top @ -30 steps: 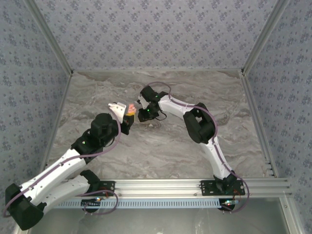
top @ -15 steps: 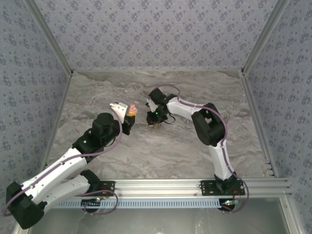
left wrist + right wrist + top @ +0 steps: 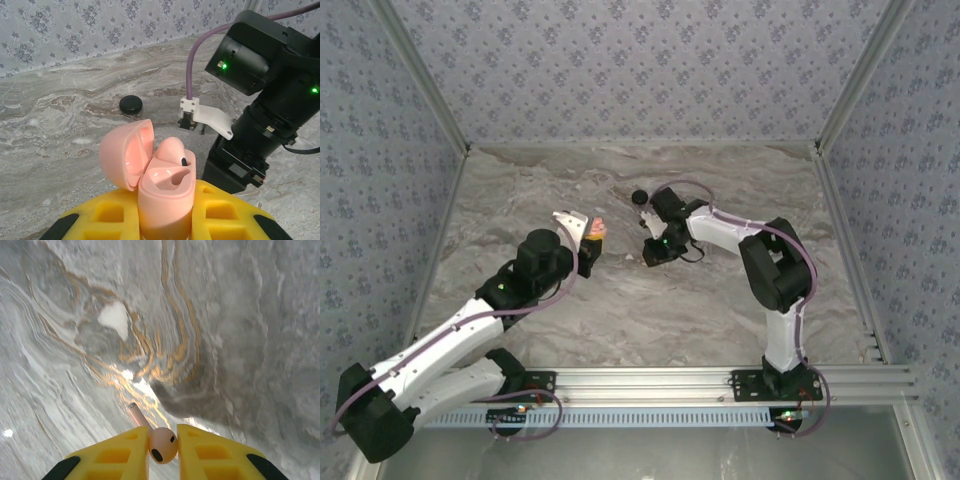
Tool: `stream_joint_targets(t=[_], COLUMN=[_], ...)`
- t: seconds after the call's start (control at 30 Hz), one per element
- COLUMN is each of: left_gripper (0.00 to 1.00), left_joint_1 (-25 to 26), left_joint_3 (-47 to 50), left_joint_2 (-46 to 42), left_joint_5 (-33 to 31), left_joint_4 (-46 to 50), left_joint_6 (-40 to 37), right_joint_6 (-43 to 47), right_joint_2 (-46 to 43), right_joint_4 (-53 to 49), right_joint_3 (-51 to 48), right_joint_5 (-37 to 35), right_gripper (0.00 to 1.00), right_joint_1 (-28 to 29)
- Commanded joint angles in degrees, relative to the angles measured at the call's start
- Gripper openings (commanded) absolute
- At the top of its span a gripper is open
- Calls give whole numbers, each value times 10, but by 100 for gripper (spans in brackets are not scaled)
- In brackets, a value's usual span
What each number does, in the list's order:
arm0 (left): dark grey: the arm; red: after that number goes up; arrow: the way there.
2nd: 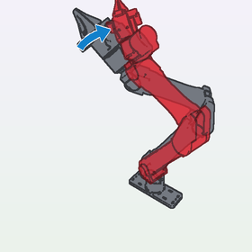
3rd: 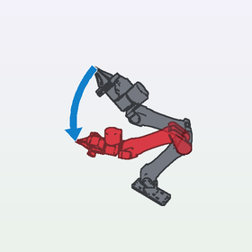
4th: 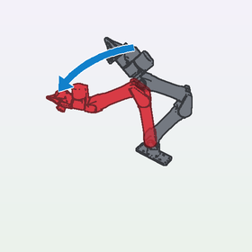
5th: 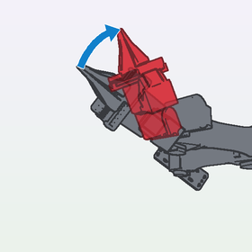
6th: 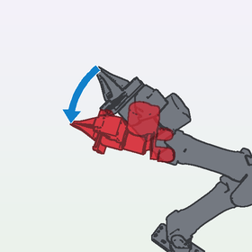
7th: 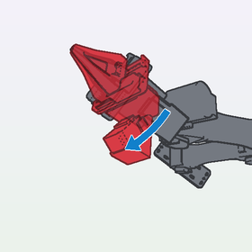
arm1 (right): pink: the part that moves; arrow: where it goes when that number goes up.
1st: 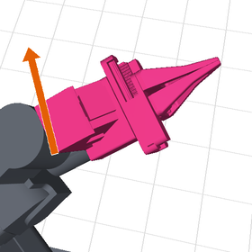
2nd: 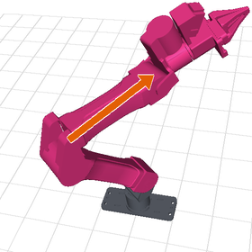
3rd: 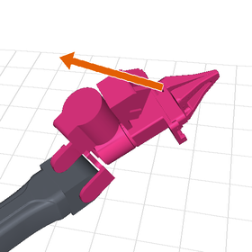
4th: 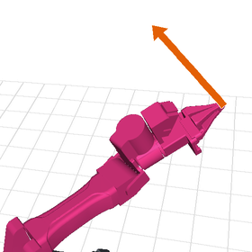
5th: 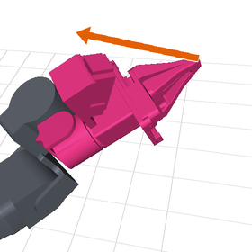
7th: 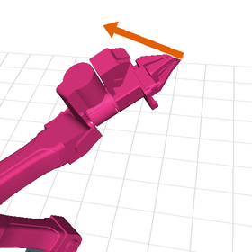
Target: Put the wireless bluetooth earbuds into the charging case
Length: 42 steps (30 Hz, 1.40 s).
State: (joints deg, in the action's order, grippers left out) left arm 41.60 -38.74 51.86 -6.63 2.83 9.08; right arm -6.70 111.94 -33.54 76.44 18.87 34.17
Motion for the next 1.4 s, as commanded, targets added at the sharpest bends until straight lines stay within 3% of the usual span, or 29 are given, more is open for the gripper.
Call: stream_joint_targets(t=[0.0,0.57,1.07,1.23,1.37], left_gripper=[17,17,17,17,18], left_joint_1=[-1,-1,-1,-1,0], left_joint_3=[-27,-24,-27,-27,-27], left_joint_2=[3,-1,2,3,5], left_joint_5=[12,4,7,8,12], left_joint_4=[-25,-28,-28,-28,-29], left_joint_6=[7,1,1,2,4], right_joint_6=[32,37,28,33,37], right_joint_2=[-21,17,-40,-76,-82], right_joint_4=[-35,-77,-78,-73,-71], right_joint_3=[-12,19,5,-19,-37], right_joint_5=[-1,-54,-66,-48,-41], right_gripper=[20,22,43,43,32], right_joint_1=[-7,-9,-9,-7,-5])
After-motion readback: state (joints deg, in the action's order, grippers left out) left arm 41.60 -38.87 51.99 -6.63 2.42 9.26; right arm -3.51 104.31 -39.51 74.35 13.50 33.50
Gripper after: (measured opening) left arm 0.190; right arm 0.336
